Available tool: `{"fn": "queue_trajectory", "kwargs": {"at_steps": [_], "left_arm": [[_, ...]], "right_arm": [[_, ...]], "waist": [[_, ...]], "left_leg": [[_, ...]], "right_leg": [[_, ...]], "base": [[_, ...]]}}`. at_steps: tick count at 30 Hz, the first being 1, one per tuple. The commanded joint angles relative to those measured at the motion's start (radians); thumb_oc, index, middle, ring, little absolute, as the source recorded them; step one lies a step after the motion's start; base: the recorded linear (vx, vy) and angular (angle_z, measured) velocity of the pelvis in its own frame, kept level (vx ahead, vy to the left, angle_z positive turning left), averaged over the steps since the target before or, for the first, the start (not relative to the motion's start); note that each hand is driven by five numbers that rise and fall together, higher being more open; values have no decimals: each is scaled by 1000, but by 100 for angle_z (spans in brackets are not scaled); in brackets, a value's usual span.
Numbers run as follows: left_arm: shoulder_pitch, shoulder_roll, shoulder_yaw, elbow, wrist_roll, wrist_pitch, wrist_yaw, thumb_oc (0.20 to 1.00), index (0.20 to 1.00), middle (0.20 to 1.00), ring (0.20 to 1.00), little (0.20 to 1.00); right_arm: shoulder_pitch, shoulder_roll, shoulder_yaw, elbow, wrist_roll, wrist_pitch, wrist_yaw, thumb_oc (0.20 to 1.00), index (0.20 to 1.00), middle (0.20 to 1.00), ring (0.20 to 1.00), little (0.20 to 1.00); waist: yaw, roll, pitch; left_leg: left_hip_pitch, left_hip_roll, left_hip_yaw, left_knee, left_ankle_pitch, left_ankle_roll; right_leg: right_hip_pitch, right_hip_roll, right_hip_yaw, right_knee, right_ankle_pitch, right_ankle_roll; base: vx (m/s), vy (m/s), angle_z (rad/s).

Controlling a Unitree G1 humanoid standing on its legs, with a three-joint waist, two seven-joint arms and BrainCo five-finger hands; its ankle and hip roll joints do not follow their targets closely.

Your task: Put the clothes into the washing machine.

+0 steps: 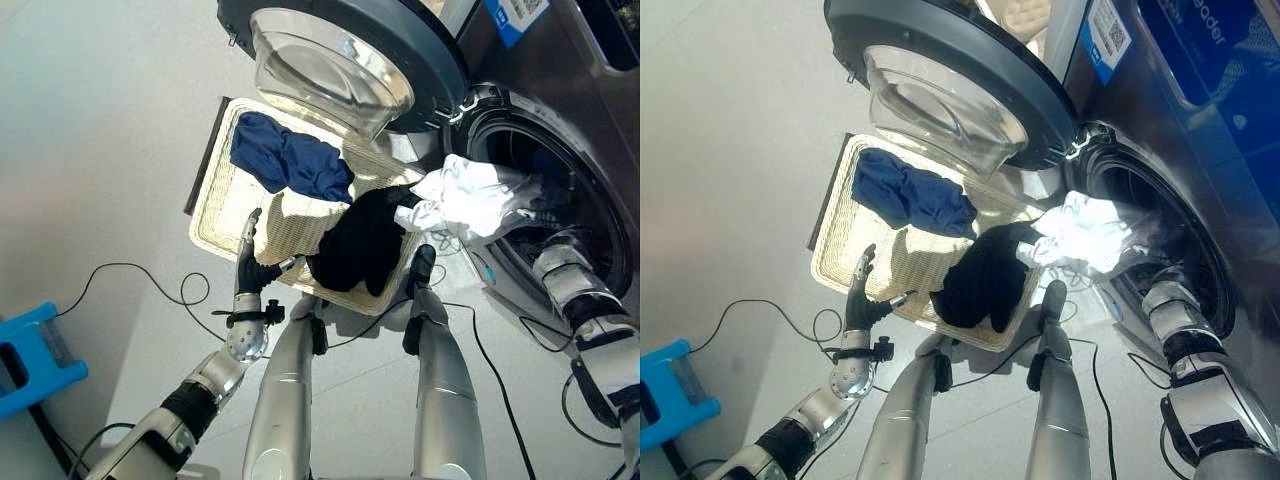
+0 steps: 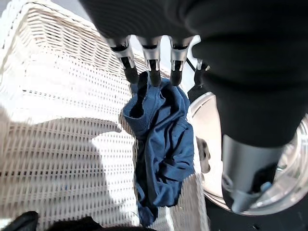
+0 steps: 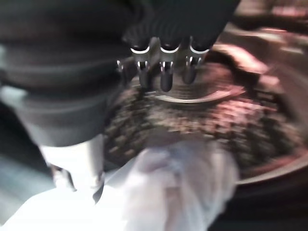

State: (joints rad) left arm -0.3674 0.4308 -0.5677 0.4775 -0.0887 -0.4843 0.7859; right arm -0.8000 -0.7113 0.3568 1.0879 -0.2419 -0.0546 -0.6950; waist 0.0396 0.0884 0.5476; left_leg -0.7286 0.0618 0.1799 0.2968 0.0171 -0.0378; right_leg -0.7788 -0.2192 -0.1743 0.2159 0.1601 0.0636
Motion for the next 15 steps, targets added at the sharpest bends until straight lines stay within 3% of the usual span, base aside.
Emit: {"fn": "queue_trajectory", "kwargs": {"at_steps": [1, 10, 15], "left_arm": [[13, -23, 7, -13, 81, -59, 40, 1000, 1000, 1000, 1000, 1000], [-24, -36, -8, 11, 90, -63, 47, 1000, 1000, 1000, 1000, 1000], [-43, -51, -10, 22, 88, -61, 55, 1000, 1000, 1000, 1000, 1000]], "right_arm": [[11, -51, 47, 8, -79, 4, -45, 1000, 1000, 1000, 1000, 1000], [-35, -27, 145, 29, -160, 49, 32, 1000, 1000, 1000, 1000, 1000], [-84, -6, 188, 44, -190, 108, 95, 1000, 1000, 1000, 1000, 1000]], "waist": [[-11, 43, -28], [-1, 44, -28], [7, 53, -28]], "left_leg": [[-7, -70, 54, 21, -74, 7], [-22, -75, 43, 20, -68, 4], [-33, -80, 35, 21, -63, 3]], "right_leg": [[-30, -16, -108, 123, -85, 94], [-41, -24, -116, 117, -74, 96], [-53, -29, -117, 122, -72, 94]], "base": [[0, 0, 0], [-8, -28, 4], [-9, -11, 3]]}}
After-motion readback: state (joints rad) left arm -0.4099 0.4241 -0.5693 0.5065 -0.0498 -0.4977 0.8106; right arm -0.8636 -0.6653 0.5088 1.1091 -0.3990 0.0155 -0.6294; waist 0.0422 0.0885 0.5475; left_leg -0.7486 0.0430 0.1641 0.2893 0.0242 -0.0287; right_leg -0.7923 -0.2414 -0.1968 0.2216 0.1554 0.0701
